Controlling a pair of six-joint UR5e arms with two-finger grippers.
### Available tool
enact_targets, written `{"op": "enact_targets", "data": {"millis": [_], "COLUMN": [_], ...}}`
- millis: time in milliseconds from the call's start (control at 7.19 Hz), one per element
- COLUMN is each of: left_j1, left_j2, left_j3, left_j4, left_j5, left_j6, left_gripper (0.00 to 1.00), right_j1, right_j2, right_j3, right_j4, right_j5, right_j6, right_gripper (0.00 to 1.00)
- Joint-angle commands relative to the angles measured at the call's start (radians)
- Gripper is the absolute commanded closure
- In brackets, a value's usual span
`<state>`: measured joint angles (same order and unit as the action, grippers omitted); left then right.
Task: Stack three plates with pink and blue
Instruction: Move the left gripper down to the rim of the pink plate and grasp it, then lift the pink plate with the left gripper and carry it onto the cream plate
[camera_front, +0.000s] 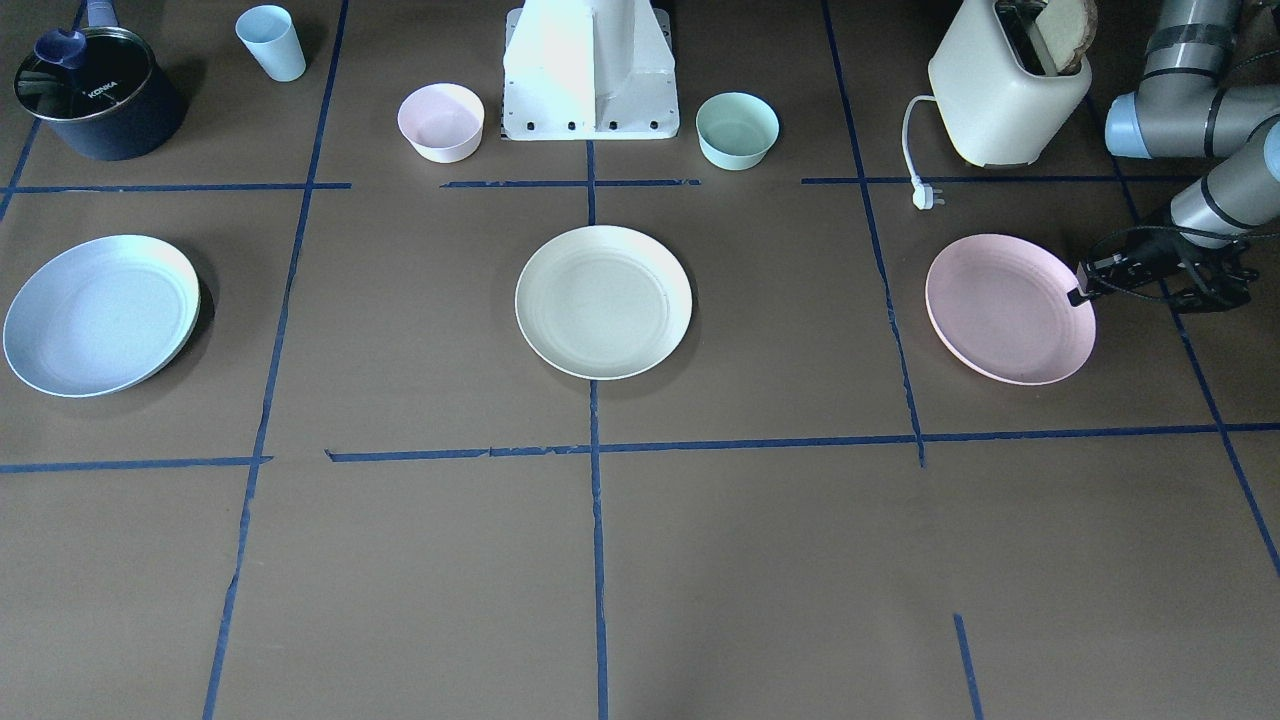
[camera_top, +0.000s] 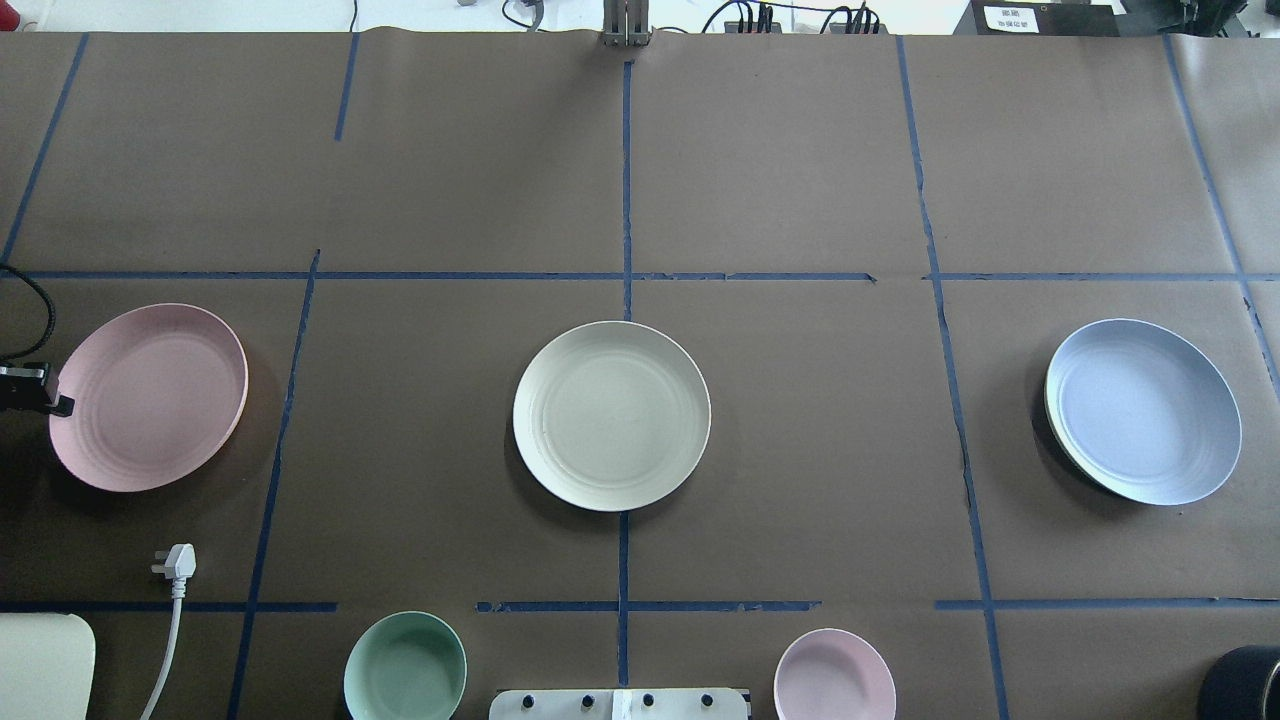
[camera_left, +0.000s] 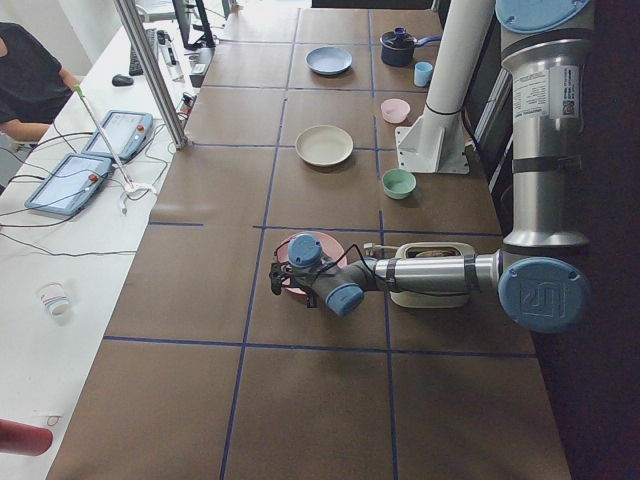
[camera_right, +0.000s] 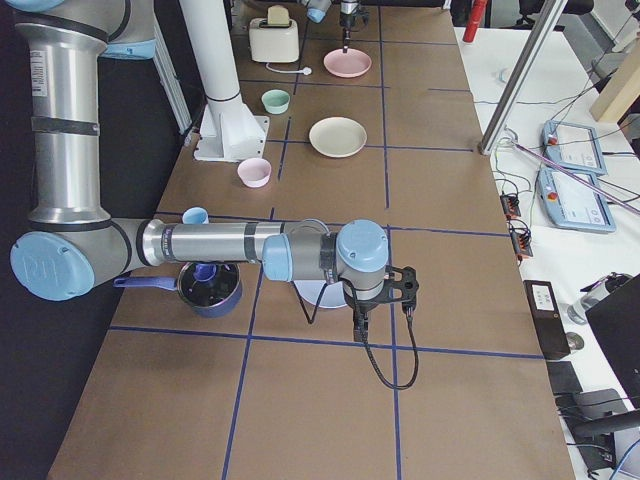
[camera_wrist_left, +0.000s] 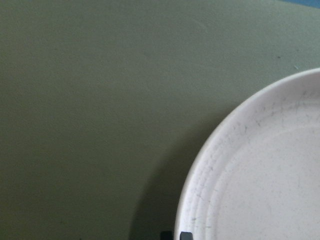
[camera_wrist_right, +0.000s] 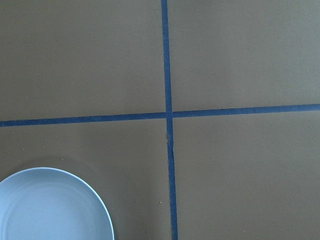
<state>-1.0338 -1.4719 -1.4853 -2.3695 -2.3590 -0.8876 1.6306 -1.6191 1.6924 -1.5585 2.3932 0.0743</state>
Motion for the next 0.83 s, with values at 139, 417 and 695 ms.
{"op": "enact_targets", "data": {"millis": [139,417,695], "left_j1": [-0.114,-0.191,-0.189], "left_j2": [-0.007,-0.008,-0.071], "left_j3": [-0.039,-0.07,-0.093], "left_j4": [0.006,0.006,0.035], "left_j5": [-0.189,-0.279,-0.273], "left_j6": [0.005,0.006,-0.033], "left_gripper": [1.0,1.0,1.0], "right_j1": [0.0,0.0,-0.003], "right_j2": [0.001,0.034,0.027], "right_j3": [0.004,0.0,-0.007], "right_j4": [0.0,-0.008,-0.002], "right_j5": [0.003,0.004,0.001], "right_j6": [-0.001,-0.001,0.001], "right_gripper": [0.0,0.0,0.0]}}
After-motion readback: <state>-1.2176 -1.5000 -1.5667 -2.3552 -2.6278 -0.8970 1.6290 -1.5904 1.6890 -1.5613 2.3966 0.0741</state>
